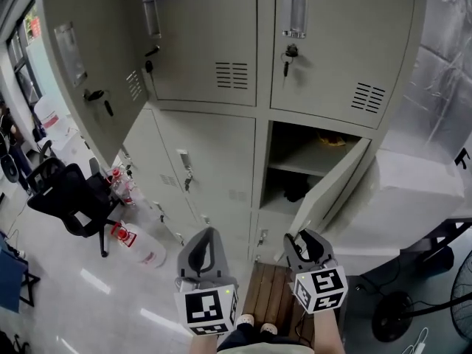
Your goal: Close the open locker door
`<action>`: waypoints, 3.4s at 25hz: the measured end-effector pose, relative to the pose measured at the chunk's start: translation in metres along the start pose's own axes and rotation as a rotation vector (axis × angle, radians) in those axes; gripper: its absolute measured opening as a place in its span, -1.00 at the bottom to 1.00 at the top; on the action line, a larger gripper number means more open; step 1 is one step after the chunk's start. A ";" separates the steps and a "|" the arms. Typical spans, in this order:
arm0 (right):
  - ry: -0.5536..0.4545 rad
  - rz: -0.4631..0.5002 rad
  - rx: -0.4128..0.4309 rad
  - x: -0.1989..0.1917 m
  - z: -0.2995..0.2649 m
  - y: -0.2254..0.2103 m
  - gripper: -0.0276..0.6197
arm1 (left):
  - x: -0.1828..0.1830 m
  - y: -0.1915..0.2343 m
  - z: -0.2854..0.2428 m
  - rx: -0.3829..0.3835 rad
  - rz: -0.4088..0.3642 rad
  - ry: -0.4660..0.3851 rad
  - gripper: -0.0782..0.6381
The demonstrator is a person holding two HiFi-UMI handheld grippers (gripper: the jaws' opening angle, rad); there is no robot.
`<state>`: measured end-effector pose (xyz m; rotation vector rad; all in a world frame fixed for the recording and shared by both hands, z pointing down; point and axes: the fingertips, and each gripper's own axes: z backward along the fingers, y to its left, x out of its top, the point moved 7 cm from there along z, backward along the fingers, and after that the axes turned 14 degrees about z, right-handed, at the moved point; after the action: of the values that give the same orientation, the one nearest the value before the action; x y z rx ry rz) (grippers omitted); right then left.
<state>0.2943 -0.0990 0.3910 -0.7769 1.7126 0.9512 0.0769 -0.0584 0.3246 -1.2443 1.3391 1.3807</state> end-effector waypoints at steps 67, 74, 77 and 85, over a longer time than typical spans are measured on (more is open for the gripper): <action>-0.009 0.104 -0.033 0.027 -0.190 -0.049 -0.76 | 0.003 0.036 -0.137 0.130 0.021 0.013 -0.78; -0.021 0.083 -0.039 0.026 -0.189 -0.047 -0.76 | 0.005 0.036 -0.138 0.129 0.014 0.009 -0.78; -0.037 0.057 -0.027 0.025 -0.186 -0.046 -0.76 | 0.005 0.035 -0.138 0.129 0.018 0.009 -0.78; -0.001 -0.049 -0.004 0.005 -0.177 -0.053 -0.76 | 0.003 0.033 -0.136 0.126 0.030 0.012 -0.78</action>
<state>0.2582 -0.2790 0.4091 -0.8174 1.6842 0.9215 0.0578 -0.1967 0.3347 -1.1547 1.4355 1.2900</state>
